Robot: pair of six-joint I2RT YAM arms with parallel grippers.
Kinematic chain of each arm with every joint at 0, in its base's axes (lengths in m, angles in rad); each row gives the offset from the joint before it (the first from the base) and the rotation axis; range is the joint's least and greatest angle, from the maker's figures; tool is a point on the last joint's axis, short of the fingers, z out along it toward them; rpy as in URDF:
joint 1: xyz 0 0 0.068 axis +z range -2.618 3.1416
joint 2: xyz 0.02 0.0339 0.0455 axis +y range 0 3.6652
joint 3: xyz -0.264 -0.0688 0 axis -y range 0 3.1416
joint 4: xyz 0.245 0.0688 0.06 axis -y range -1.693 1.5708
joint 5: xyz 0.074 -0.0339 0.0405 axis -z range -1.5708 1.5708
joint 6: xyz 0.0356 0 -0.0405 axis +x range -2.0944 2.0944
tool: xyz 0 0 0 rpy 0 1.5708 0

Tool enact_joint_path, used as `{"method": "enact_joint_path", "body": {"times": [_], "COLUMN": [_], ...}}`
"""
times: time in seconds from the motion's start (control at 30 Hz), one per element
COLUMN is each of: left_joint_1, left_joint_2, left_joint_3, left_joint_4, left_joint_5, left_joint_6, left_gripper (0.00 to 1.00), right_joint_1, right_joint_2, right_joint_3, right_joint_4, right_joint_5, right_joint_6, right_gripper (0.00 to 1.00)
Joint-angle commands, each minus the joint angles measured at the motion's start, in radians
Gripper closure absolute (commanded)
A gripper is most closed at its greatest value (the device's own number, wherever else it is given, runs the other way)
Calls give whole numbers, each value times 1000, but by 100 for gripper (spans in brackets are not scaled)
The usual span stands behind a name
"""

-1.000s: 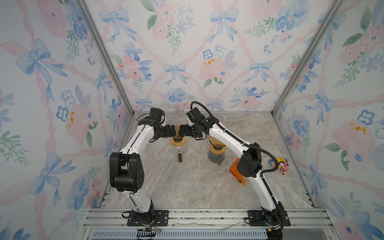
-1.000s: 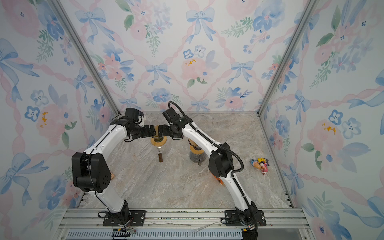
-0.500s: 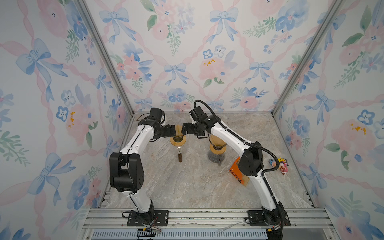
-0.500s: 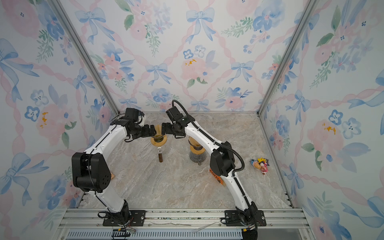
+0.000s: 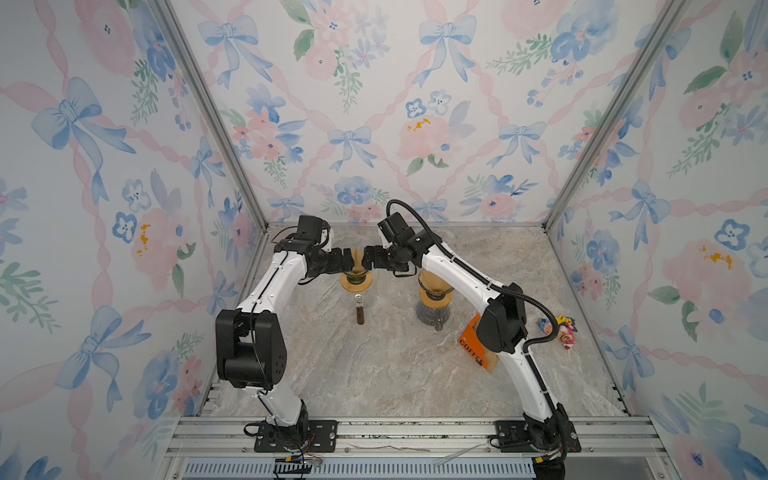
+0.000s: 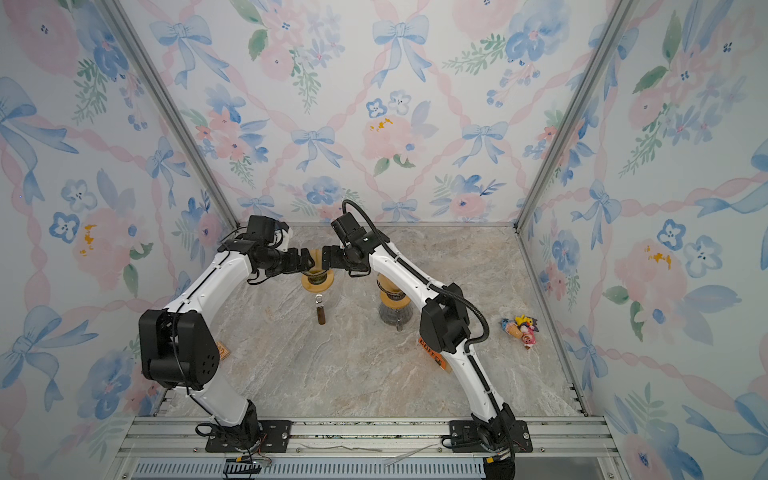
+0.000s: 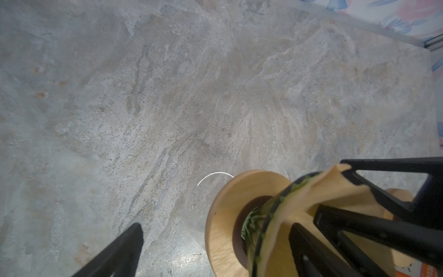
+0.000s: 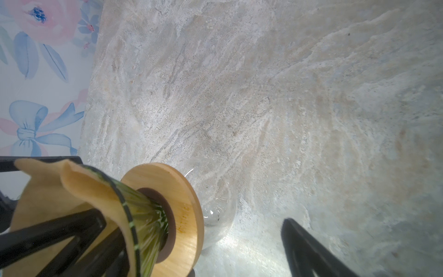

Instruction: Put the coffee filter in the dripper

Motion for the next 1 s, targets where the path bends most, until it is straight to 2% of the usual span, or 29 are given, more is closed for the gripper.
{"method": "enact_joint_path", "body": {"times": [0.0, 0.97], "left_joint_1": [4, 11], "left_joint_2": [-53, -128], "left_joint_3": [-19, -63], "left_joint_4": [31, 75], "left_joint_5": [50, 47], "left_joint_6": [4, -1], "left_gripper": [3, 3], "right_joint_1": [6, 16], "right_joint_2": [-53, -136], "right_joint_3": [9, -26], "right_joint_4": [1, 35], "right_joint_5": [-7, 5], "right_joint_6": [-18, -75], "right_gripper": [4, 4]}}
